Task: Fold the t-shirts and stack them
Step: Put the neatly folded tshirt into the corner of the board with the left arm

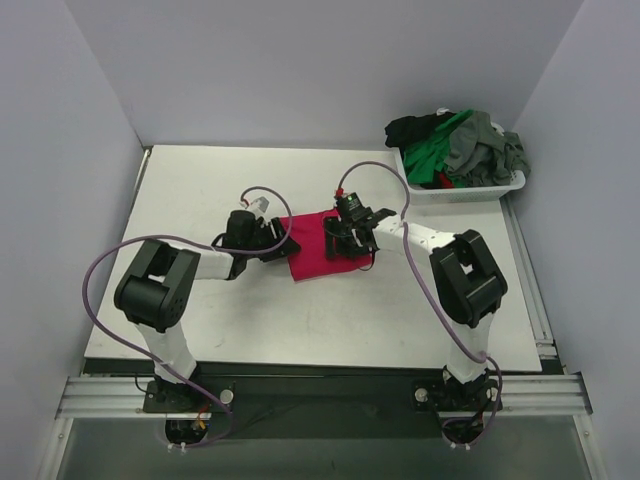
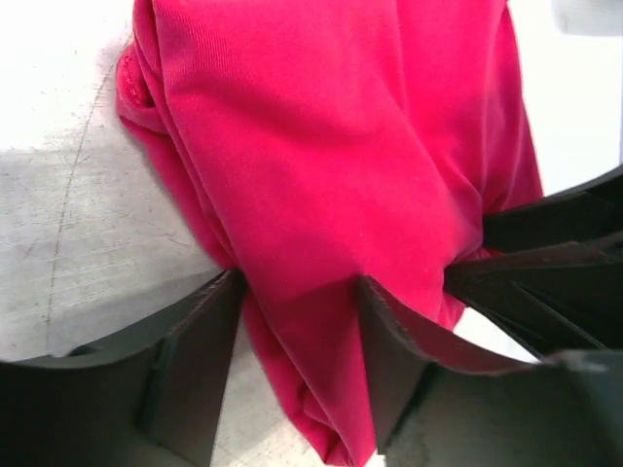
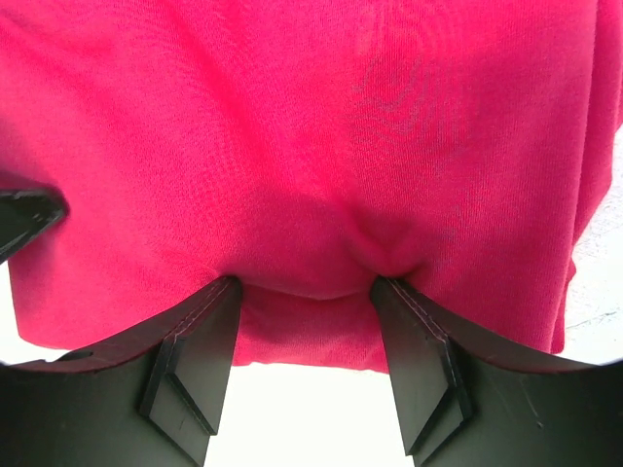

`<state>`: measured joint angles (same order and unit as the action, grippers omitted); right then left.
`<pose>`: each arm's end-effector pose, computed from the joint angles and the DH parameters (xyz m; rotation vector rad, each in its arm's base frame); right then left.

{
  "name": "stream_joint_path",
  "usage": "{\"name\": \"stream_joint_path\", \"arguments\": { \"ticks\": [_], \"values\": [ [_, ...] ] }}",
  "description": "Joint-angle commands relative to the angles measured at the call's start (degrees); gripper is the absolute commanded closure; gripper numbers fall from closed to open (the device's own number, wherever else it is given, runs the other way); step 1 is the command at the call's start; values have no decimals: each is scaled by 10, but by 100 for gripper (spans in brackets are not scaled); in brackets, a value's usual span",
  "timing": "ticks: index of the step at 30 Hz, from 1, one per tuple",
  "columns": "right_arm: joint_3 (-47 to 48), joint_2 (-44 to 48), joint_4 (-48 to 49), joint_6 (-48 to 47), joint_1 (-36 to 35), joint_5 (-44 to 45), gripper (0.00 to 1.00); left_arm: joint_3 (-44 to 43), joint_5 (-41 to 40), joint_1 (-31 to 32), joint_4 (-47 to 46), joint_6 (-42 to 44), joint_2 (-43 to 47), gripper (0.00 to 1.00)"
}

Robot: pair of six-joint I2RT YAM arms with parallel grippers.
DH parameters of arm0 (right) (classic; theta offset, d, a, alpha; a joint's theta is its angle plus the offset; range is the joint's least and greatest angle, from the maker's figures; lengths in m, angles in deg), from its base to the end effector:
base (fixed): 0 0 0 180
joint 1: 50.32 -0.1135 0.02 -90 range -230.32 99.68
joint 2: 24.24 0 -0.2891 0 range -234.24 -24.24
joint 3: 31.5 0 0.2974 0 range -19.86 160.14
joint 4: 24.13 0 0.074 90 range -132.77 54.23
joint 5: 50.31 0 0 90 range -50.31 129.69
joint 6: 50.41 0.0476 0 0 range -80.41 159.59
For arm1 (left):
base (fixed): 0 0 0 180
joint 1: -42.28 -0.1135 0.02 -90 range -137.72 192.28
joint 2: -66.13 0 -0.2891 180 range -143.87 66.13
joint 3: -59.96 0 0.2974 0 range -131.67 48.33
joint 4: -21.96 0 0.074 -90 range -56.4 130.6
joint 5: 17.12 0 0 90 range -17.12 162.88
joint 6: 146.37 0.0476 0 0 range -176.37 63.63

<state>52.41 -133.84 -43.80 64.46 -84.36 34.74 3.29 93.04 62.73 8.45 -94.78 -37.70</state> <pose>0.3874 0.2667 0.1705 -0.2382 2.4290 0.5845 0.3598 -0.1517 0.1104 -0.1409 2.2769 -0.9493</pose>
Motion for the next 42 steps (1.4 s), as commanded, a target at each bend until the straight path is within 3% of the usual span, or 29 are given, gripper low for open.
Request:
{"name": "stream_joint_path", "arguments": {
  "ticks": [1, 6, 10, 14, 24, 30, 42],
  "values": [
    [-19, 13, -24, 2, 4, 8, 41, -7, -63, 13, 54, 6, -23, 41],
    [-32, 30, -19, 1, 4, 4, 41, -27, -125, 25, 103, 33, -21, 58],
    [-42, 54, -18, 1, 3, -1, 39, -46, -159, 33, 144, 55, -19, 85],
    [-60, 87, -18, -4, 4, 1, 34, -77, -191, 35, 193, 89, -13, 100],
    [-141, 230, -19, -10, 11, 22, 27, -229, -317, 14, 374, 209, -10, 100],
    [-194, 317, -18, -7, 16, 35, 25, -345, -373, -16, 451, 294, -73, 100],
    [-266, 432, -7, -1, 25, 40, 23, -576, -378, -136, 528, 401, -242, 100]
  ]
}}
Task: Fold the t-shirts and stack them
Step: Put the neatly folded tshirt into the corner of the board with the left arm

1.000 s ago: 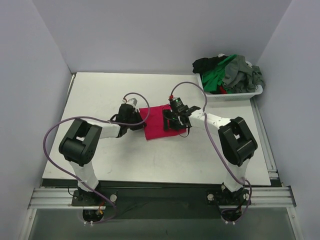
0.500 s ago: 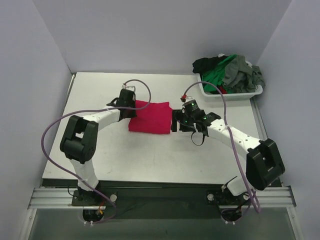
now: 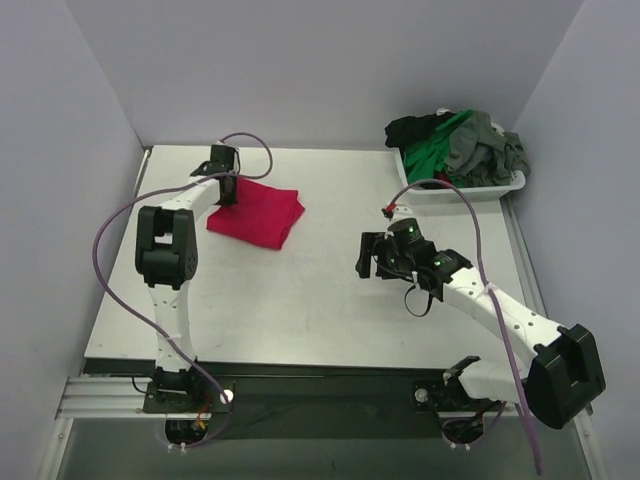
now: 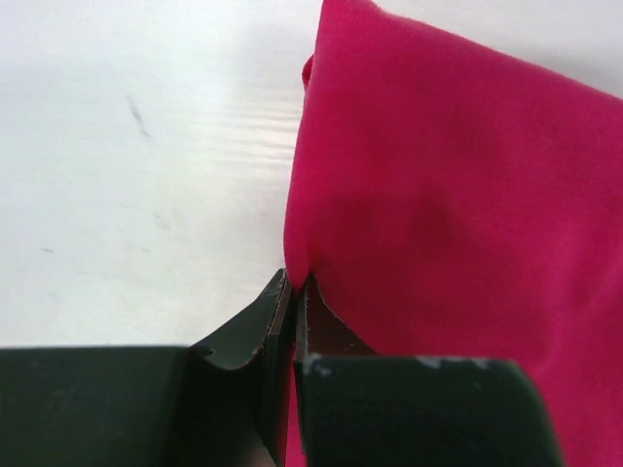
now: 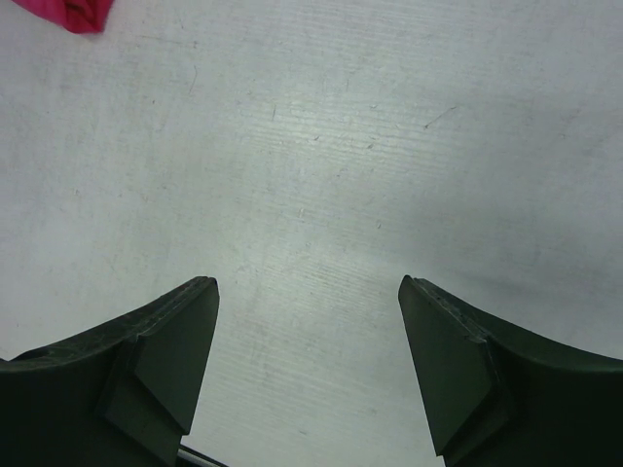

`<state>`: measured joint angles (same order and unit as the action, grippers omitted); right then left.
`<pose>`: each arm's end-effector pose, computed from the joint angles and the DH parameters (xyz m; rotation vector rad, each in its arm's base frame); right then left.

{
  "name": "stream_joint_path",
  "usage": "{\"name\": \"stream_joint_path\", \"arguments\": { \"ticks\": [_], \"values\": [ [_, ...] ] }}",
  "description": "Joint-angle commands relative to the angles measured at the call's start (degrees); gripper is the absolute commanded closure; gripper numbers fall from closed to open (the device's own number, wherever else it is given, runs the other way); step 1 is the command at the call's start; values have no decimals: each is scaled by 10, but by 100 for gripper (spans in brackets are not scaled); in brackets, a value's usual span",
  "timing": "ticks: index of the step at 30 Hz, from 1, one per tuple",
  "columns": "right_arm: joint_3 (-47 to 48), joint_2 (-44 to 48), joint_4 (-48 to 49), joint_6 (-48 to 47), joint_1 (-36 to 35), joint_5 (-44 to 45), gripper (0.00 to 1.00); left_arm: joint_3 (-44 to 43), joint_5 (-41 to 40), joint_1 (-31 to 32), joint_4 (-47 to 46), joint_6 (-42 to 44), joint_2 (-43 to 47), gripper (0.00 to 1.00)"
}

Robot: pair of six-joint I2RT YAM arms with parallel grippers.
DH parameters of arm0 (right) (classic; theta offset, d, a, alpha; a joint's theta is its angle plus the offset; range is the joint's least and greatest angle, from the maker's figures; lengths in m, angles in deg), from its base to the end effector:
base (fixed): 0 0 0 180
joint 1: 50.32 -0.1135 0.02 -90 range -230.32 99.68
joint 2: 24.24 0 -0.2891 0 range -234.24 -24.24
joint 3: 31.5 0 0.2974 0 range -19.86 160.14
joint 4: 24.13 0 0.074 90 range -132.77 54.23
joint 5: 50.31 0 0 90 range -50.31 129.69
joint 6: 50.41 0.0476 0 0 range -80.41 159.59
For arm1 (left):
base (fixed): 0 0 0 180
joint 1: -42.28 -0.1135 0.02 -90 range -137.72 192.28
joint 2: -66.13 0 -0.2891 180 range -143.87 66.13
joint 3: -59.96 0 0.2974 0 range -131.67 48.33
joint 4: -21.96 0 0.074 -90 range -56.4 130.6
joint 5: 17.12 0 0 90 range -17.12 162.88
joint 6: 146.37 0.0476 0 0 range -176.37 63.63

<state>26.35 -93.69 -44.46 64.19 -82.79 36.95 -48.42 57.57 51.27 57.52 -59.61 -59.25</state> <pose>0.2628 0.1700 0.2601 -0.1797 2.1874 0.6281 0.5400 -0.0727 0.1671 0.0115 2.4579 0.2395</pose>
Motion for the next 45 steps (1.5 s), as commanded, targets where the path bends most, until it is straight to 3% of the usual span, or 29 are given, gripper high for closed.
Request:
{"name": "stream_joint_path", "arguments": {
  "ticks": [1, 19, 27, 34, 36, 37, 41, 45],
  "values": [
    [-7, 35, 1, 0, 10, 18, 23, -73, -25, -36, 40, 55, -35, 100],
    [-27, 78, 1, -2, 26, 42, 21, -436, -14, -179, 128, 52, -231, 100],
    [-24, 68, 1, -4, 28, 50, 21, -497, 6, -203, 111, 72, -260, 100],
    [-22, 55, 0, -5, 30, 56, 20, -499, -40, -214, 98, 71, -247, 99],
    [-23, 59, 0, -5, 31, 58, 19, -493, -42, -222, 99, 62, -230, 88],
    [-24, 61, 0, -4, 31, 58, 19, -482, -42, -224, 97, 53, -223, 70],
    [-28, 72, -1, -4, 30, 59, 18, -435, -47, -224, 85, 35, -177, 38],
    [-33, 94, -5, -2, 31, 56, 18, -372, -63, -207, 73, -13, -103, 29]
  ]
}}
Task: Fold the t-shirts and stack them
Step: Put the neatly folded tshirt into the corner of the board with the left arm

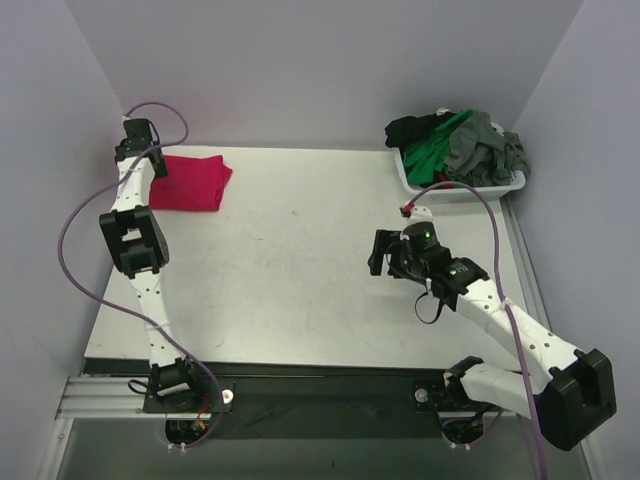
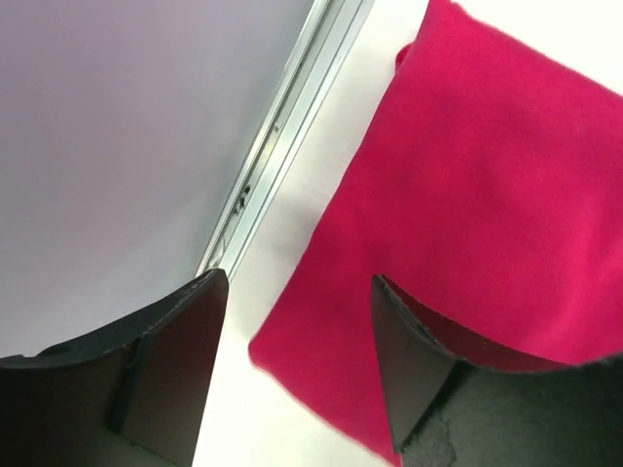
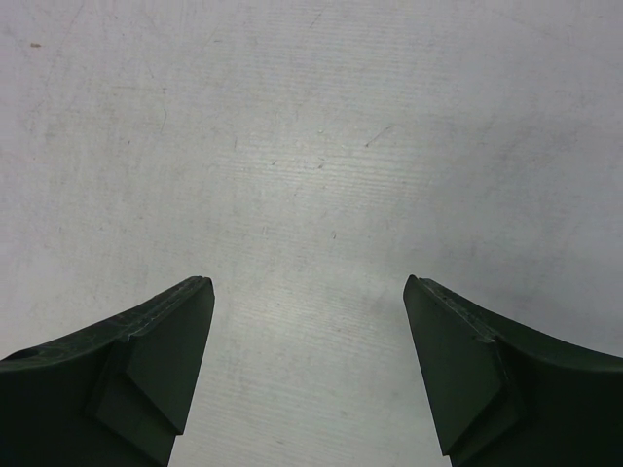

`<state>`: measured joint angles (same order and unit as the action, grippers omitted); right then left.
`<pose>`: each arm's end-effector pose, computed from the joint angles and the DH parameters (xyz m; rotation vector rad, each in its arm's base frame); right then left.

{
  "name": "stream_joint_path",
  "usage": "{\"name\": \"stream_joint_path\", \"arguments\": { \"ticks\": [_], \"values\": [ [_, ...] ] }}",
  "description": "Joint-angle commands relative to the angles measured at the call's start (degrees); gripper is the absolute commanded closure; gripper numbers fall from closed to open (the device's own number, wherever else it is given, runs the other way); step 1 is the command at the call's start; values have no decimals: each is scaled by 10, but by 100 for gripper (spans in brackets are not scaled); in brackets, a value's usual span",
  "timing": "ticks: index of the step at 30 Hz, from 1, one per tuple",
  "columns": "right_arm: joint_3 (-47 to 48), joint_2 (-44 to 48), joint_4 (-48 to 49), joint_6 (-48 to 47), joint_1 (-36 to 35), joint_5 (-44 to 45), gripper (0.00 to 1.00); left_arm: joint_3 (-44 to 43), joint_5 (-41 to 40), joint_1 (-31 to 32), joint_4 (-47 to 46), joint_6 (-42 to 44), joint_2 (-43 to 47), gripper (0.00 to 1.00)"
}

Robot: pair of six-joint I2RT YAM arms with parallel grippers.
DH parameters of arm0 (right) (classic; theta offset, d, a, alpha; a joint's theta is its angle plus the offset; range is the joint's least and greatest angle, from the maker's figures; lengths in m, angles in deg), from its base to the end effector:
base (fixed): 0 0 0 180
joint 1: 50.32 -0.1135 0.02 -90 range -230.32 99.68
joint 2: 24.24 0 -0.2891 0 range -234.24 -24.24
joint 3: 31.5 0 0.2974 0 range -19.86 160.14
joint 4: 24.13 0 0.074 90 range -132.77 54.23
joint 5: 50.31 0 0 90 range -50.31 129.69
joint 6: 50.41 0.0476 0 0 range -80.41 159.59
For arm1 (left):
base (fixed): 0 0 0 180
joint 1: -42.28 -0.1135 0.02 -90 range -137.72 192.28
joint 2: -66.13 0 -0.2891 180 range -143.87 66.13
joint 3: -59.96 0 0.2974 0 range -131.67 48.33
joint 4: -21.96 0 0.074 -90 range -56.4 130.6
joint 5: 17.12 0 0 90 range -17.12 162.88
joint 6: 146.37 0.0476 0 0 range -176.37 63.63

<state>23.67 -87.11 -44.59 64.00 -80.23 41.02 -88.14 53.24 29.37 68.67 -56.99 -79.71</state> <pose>0.2520 0.1437 0.2736 -0.0866 2.1082 0.5551 0.6214 0.1589 0.2043 -0.4444 2.3031 0.5077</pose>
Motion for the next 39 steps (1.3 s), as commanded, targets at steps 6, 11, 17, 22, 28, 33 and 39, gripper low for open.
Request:
{"name": "stream_joint_path", "arguments": {
  "ticks": [6, 11, 17, 22, 28, 33, 39],
  "values": [
    [-20, 65, -3, 1, 6, 24, 18, 242, -55, 87, -129, -102, 275, 20],
    [-33, 96, -4, 1, 8, 37, 18, 455, -72, 181, -222, -142, 460, 16],
    [-38, 132, -13, 2, 12, 69, 16, 698, -116, 333, -268, -148, 644, 11],
    [-27, 122, -33, 0, 13, 79, 16, 831, -138, 433, -259, -172, 738, 10],
    [-34, 117, -42, -7, 15, 94, 16, 884, -96, 475, -222, -184, 841, 10],
    [-45, 129, -57, -10, 18, 113, 16, 934, -53, 475, -247, -196, 929, 9],
    [-57, 153, -74, -1, 19, 112, 16, 916, -61, 474, -202, -198, 935, 9]
  ]
}}
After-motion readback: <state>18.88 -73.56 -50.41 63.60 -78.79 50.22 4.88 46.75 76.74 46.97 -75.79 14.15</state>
